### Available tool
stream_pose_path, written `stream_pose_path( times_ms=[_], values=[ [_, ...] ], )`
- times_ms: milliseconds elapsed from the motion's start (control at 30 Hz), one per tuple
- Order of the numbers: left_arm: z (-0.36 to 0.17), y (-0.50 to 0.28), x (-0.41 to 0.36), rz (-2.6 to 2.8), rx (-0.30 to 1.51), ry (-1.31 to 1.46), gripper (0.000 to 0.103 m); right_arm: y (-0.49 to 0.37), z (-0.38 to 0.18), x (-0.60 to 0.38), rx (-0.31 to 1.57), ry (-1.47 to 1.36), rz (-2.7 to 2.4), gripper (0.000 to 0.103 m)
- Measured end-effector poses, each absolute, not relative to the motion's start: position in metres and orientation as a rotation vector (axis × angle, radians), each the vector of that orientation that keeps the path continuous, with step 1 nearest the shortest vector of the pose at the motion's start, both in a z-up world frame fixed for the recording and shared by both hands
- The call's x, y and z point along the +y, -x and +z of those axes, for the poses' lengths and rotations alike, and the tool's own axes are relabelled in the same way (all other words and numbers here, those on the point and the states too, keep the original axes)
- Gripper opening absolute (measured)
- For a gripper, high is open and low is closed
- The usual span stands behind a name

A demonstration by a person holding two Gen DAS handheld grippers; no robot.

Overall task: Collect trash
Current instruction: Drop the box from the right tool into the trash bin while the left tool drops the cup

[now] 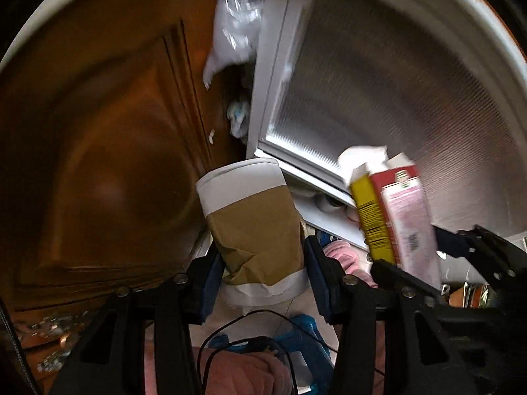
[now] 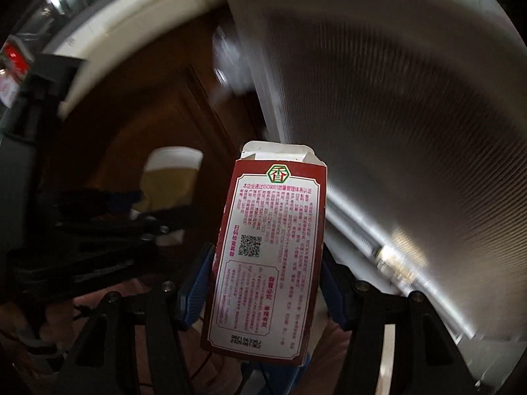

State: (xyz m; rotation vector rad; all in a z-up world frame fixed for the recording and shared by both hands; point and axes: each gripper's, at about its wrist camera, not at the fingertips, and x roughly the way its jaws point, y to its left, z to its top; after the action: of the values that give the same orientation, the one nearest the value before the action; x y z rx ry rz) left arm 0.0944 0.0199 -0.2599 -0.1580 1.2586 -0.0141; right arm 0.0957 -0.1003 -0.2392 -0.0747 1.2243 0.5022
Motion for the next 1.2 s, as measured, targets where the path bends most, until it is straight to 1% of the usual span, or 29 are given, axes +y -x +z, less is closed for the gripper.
stream_pose_path(
  times_ms=[133,333,567,767,800,867,933,967,1033,1100,1200],
  values=[
    [-0.296,-0.100,0.017,-0.039,1.305,0.163,0.047,-0.109,-0.288,-0.104,1.343,0.028,0.480,0.061],
    [-0.343,-0.107,0.020,-0.048,1.383,0.179,0.047,-0.116,-0.343,-0.102,1.469,0.007,0.451,0.061],
    [-0.369,-0.114,0.011,-0.034,1.442,0.192,0.047,-0.123,-0.379,-0.100,1.533,-0.017,0.434,0.062],
    [-0.386,-0.127,0.011,-0.019,1.459,0.174,0.047,-0.135,-0.389,-0.106,1.530,-0.039,0.424,0.063],
    [-0.387,-0.128,0.011,-0.017,1.459,0.167,0.049,-0.139,-0.389,-0.105,1.526,-0.043,0.421,0.063],
    [-0.384,-0.129,0.012,-0.009,1.458,0.152,0.057,-0.142,-0.389,-0.106,1.518,-0.042,0.408,0.063],
    [-0.384,-0.130,0.015,-0.004,1.454,0.158,0.073,-0.146,-0.389,-0.108,1.517,-0.036,0.386,0.066],
    [-0.384,-0.131,0.017,0.001,1.454,0.166,0.077,-0.148,-0.389,-0.109,1.514,-0.037,0.379,0.068],
    [-0.384,-0.131,0.020,0.007,1.455,0.181,0.091,-0.150,-0.388,-0.112,1.505,-0.048,0.371,0.076],
    [-0.383,-0.130,0.022,0.009,1.452,0.180,0.094,-0.151,-0.386,-0.114,1.494,-0.060,0.377,0.079],
    [-0.379,-0.127,0.020,0.001,1.447,0.166,0.094,-0.151,-0.381,-0.115,1.482,-0.053,0.379,0.080]
  ],
)
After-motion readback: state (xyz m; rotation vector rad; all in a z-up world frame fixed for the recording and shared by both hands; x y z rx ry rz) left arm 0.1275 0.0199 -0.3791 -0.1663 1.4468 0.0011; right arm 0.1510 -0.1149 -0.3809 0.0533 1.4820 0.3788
